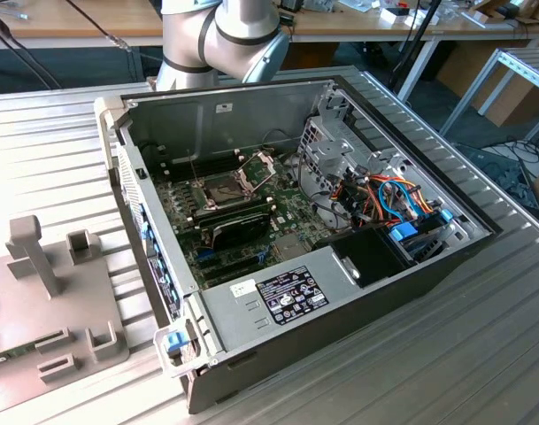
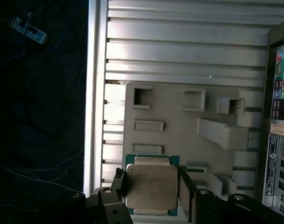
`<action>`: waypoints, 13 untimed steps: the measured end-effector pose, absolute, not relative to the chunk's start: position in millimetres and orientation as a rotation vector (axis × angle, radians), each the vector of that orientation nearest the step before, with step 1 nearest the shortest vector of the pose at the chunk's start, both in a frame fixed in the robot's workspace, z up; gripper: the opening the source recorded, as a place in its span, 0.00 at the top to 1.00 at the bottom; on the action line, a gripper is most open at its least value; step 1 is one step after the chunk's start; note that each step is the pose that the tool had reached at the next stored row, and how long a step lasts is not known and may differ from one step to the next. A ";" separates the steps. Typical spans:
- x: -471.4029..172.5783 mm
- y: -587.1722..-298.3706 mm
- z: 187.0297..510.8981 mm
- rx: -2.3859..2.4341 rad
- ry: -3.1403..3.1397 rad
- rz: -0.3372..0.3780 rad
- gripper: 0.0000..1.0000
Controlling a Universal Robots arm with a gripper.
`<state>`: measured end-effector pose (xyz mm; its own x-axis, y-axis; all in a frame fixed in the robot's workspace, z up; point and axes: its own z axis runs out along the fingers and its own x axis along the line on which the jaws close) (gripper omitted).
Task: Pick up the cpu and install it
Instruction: 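Pick up the cpu and move it towards the insertion slot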
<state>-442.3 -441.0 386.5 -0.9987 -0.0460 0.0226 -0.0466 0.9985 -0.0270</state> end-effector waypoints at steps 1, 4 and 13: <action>-442.3 -441.1 386.6 0.072 -3.118 0.043 0.45; -441.9 -441.1 386.7 0.072 -3.118 0.043 0.45; -410.6 -441.0 386.7 0.072 -3.118 0.043 0.45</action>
